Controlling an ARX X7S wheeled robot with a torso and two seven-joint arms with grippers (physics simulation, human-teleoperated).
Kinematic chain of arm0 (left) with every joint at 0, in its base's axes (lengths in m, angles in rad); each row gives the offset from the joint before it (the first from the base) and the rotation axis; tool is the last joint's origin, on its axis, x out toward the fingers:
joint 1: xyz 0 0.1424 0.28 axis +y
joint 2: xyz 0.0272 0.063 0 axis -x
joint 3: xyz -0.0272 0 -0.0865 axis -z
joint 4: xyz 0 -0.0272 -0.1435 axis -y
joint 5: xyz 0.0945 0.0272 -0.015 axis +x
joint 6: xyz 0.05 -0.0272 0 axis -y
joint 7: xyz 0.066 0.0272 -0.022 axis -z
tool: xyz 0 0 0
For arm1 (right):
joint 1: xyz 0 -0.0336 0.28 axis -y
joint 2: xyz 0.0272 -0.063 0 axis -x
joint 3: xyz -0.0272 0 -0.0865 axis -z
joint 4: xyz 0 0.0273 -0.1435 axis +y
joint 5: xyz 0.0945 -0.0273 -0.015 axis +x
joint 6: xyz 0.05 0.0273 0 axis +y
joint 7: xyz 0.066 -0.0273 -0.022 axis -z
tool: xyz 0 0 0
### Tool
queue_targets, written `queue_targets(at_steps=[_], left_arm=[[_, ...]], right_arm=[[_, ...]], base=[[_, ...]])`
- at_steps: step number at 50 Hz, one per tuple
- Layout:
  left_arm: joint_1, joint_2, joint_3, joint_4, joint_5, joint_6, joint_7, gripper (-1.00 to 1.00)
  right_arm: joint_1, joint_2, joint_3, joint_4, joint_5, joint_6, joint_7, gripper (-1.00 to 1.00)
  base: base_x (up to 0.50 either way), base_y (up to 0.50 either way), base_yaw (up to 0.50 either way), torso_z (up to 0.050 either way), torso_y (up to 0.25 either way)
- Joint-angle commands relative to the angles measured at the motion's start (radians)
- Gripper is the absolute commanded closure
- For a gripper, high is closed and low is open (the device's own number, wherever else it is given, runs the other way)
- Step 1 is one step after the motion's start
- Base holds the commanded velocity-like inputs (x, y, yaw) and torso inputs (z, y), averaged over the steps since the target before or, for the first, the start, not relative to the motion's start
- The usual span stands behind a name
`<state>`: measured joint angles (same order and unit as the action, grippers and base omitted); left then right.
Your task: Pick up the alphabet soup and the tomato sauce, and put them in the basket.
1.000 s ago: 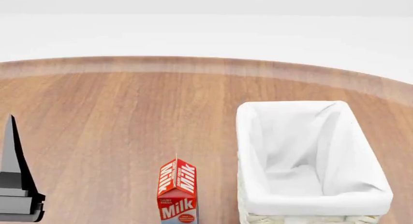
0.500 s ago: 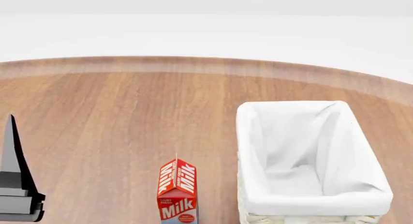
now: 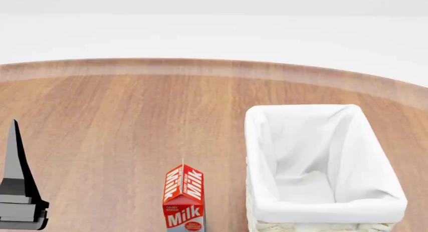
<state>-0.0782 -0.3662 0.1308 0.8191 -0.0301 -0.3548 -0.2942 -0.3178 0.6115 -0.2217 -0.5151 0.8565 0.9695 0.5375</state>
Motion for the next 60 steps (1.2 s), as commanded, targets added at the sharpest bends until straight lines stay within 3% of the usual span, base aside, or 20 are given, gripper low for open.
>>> queue_targets(at_steps=[1,23,24,41,60], left_arm=[[0.0,-0.002,0.003,-0.007,-0.002,0.006,-0.004,-1.0],[0.002,-0.007,0.007,0.0,-0.006,0.0,-0.01,-1.0],[0.001,-0.007,0.007,0.0,-0.006,0.0,-0.011,-1.0],[-0.003,-0.009,0.012,-0.012,-0.009,0.009,-0.014,-1.0],[-0.006,-0.015,0.008,0.001,-0.017,-0.003,-0.019,-1.0]], right_arm=[[-0.002,-0.007,-0.015,0.025,-0.01,-0.015,-0.013,-1.0],[0.002,-0.018,-0.036,0.091,-0.034,-0.051,-0.04,-1.0],[0.001,-0.017,-0.038,0.089,-0.038,-0.053,-0.037,1.0],[0.007,0.007,0.03,-0.063,0.033,-0.03,0.027,1.0],[0.131,0.055,0.141,-0.263,0.202,0.064,0.154,1.0]], base=[[0.0,0.0,0.0,0.0,0.0],[0.0,0.0,0.0,0.0,0.0],[0.0,0.0,0.0,0.0,0.0],[0.0,0.0,0.0,0.0,0.0],[0.0,0.0,0.0,0.0,0.001]])
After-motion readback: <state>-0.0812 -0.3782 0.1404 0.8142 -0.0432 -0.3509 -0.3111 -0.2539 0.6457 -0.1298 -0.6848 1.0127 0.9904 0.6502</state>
